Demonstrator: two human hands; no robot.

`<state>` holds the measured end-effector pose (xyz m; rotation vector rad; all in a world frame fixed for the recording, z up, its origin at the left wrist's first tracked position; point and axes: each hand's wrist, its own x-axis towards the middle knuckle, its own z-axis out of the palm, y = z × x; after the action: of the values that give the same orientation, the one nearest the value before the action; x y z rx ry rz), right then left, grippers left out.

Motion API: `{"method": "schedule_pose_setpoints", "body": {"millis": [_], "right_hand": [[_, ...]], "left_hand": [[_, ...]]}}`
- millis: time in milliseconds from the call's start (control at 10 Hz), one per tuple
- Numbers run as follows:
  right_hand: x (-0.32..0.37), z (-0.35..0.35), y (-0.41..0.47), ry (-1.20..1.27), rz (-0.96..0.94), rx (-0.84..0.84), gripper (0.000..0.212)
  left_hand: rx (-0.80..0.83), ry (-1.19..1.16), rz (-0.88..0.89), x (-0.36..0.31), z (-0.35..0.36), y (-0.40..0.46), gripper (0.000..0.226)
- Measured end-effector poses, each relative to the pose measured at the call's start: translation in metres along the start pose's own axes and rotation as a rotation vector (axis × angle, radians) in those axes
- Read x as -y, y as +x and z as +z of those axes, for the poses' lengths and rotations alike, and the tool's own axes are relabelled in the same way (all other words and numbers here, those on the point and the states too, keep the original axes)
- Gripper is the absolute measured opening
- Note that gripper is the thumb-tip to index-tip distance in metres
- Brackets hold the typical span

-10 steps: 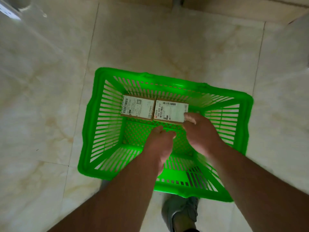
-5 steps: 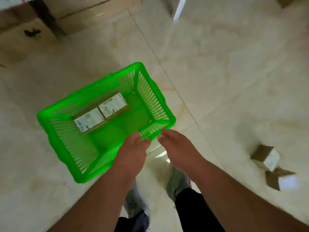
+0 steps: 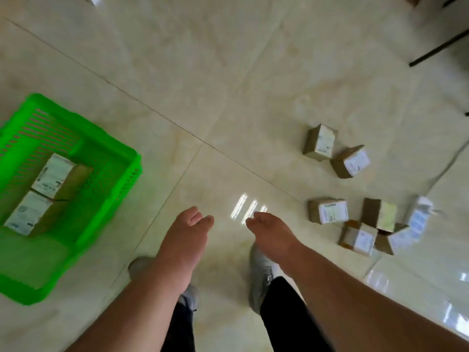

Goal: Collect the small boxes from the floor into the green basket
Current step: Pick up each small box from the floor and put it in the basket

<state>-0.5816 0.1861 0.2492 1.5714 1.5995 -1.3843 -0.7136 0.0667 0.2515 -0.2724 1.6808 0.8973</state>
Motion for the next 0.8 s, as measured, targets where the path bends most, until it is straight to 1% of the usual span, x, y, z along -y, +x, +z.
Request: {"method": "schedule_pose_setpoints", "body": {"millis": [100,200,300,400,500,600,700,800], "right_hand": [[-0.049,-0.037,-0.009,0.026,0.074,-0.007,0.015],[-0.097,-0.072,-0.015,0.052,0.122,-0.023,0.014],[-0.139,-0.097,-0.013,0.096,0.168,-0.056,0.019],[-0.174,-0.110,-0.012,0.145,0.208,-0.111,0.029],[-0.205,-0.115,-0.016,0.165,0.231,-0.145,0.029],[-0.226,-0.117,-0.025,0.170,0.237,-0.166,0.029],[-0.244,-0.123,-0.033,0.135,0.199,-0.176,0.028],[-0.257,-0.133,-0.031,0.062,0.132,-0.176,0.025]], "left_hand": [[0.011,0.018,-0.047,0.004,0.054,-0.017,0.060],[0.030,0.017,-0.084,0.010,0.107,-0.037,0.059],[0.082,0.113,-0.121,0.033,0.149,-0.026,0.063],[0.143,0.253,-0.059,0.045,0.172,-0.022,0.042],[0.188,0.321,-0.058,0.058,0.193,-0.017,0.029],[0.205,0.294,-0.037,0.063,0.203,-0.031,0.028],[0.192,0.318,-0.047,0.075,0.211,-0.044,0.037],[0.166,0.317,-0.036,0.082,0.224,-0.051,0.068]]}}
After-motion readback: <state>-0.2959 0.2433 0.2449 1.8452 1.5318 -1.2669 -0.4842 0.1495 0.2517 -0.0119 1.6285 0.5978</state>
